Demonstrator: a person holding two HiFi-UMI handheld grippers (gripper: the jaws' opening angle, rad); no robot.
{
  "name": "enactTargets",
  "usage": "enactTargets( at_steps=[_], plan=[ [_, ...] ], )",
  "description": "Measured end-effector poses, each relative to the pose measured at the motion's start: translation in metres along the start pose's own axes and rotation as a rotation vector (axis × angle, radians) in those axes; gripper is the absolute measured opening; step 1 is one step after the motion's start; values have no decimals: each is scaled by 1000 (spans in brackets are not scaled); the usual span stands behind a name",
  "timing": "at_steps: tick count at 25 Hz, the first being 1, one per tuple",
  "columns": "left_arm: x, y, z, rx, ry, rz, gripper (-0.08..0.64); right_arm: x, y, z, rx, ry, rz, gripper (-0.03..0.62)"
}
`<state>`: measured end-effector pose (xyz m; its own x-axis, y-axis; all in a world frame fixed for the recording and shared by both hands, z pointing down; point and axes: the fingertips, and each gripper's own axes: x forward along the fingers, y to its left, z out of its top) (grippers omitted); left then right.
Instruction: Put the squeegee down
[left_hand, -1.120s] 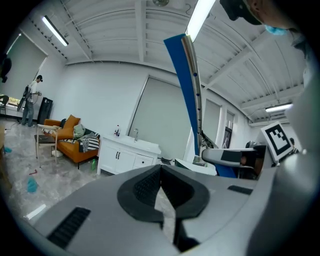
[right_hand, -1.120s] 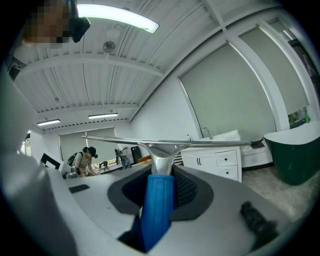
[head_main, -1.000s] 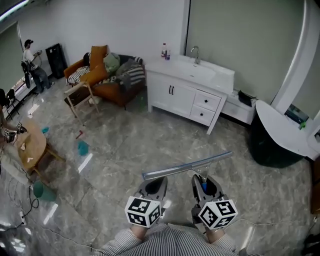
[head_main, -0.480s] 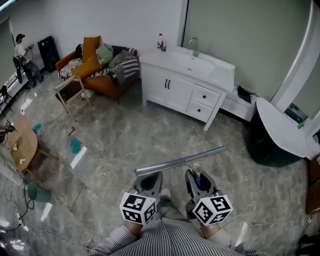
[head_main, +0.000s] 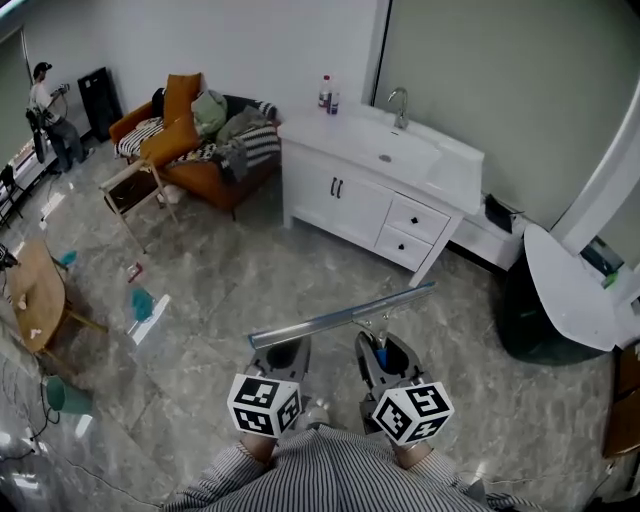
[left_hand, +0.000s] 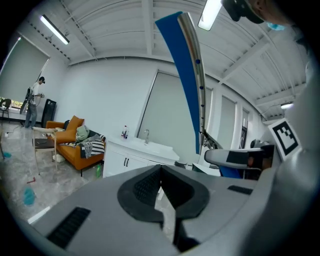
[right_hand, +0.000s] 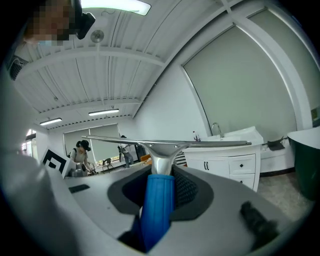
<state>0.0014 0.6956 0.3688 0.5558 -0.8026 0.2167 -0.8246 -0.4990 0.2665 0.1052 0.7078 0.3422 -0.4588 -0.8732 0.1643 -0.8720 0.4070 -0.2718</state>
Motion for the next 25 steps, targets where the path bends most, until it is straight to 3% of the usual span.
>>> enactTargets(
  at_steps=[9, 19, 25],
  plan=[
    [86, 29, 27, -3, -9, 52, 12, 74, -66, 36, 4, -25, 26, 103],
    [124, 38, 23, -30, 23, 45, 12, 110, -104, 27, 54, 35, 18, 103],
    [159, 67, 29, -34, 40, 48, 12, 148, -121, 29, 58, 52, 2, 103]
  ],
)
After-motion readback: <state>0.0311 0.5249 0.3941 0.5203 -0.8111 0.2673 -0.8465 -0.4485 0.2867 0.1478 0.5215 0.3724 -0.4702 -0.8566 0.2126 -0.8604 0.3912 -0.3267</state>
